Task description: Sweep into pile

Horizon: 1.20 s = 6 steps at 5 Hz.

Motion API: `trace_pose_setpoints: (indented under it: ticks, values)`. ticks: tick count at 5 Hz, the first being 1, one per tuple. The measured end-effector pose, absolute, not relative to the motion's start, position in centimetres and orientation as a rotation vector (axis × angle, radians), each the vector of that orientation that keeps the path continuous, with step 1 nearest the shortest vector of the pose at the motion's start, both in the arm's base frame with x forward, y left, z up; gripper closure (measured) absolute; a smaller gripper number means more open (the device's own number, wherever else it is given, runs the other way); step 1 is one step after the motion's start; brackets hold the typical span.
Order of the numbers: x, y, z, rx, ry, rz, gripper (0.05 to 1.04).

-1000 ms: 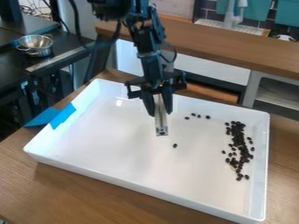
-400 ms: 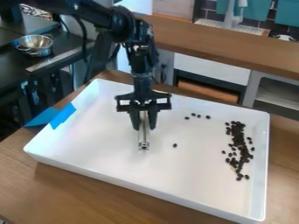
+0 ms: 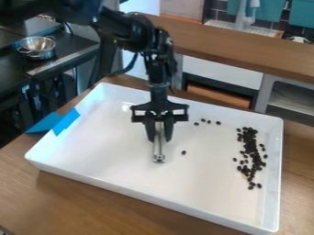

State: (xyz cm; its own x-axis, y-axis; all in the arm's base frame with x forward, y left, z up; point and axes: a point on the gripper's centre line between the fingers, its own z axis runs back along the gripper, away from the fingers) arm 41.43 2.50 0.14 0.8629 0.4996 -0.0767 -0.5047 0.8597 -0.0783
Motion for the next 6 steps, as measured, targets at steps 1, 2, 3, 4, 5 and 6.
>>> trace_pose_setpoints:
  ticks: [1, 2, 3, 4, 5, 6]
  values:
    - [41.9, 1.0, -0.1, -0.105, 0.058, 0.516, 0.708]
    - [42.3, 0.0, -0.2, -0.106, 0.063, 0.521, 0.708]
    - [43.1, -1.5, -0.2, -0.110, 0.056, 0.513, 0.708]
    - [43.7, -2.8, -0.3, -0.113, 0.056, 0.515, 0.708]
    - [44.2, -4.8, -0.3, -0.113, 0.066, 0.506, 0.708]
    - [45.2, -6.8, -0.4, -0.117, 0.072, 0.507, 0.708]
